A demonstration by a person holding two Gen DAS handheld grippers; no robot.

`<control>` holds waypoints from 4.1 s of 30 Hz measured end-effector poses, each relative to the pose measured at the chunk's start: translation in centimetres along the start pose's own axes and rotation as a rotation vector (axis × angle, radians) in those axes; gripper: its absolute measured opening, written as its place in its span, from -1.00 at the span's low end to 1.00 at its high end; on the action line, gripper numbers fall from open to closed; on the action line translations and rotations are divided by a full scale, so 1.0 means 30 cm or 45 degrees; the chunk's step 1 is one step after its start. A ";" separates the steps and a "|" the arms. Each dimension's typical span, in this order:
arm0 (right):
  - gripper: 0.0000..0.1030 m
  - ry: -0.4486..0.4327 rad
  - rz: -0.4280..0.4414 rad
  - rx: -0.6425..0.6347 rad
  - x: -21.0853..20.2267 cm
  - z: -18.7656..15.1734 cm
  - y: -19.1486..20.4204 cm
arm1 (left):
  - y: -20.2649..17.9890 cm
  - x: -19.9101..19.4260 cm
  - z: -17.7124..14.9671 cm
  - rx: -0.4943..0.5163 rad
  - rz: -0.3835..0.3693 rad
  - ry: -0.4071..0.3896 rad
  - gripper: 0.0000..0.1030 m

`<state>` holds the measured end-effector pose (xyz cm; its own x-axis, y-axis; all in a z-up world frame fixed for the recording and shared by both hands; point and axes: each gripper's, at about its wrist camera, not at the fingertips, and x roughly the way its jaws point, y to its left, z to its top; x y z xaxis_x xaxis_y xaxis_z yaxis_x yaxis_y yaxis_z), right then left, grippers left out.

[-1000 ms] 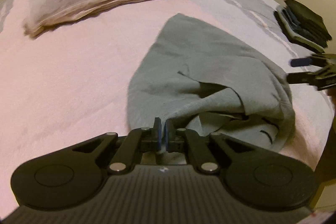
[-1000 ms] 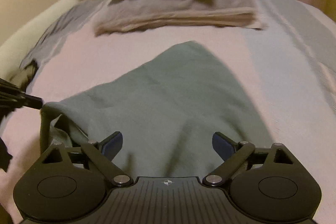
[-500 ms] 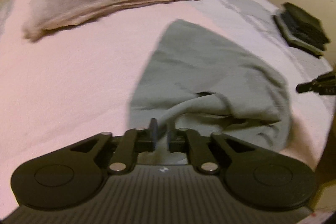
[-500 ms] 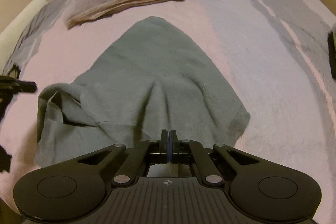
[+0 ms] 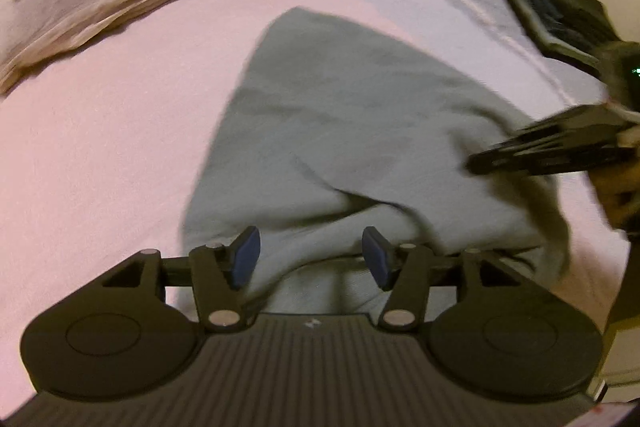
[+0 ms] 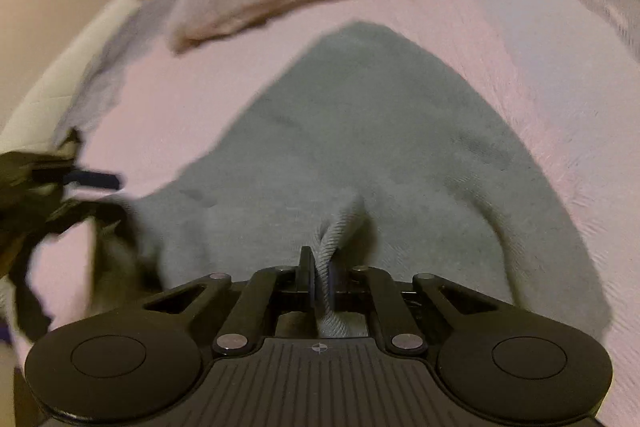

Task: Fold large clothes

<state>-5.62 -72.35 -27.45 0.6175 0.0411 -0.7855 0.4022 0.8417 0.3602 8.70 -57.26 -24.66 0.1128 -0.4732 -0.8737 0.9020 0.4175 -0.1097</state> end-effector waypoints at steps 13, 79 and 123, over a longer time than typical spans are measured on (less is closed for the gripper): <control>-0.96 0.215 -0.146 0.073 -0.396 -0.575 0.327 | 0.111 -0.193 -0.094 0.027 0.011 -0.050 0.00; -0.89 -0.060 0.511 -0.456 -0.363 -0.040 0.665 | 0.284 -0.406 0.034 -0.138 0.176 -0.193 -0.97; 0.20 0.380 0.344 -0.780 0.322 -0.060 0.734 | 0.129 -0.579 -0.622 -0.688 0.261 -0.114 -0.30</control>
<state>7.99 -52.45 -28.00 0.3963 0.3610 -0.8442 -0.2422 0.9280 0.2831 2.46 -32.95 -18.76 0.3189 -0.3949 -0.8616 0.5200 0.8329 -0.1893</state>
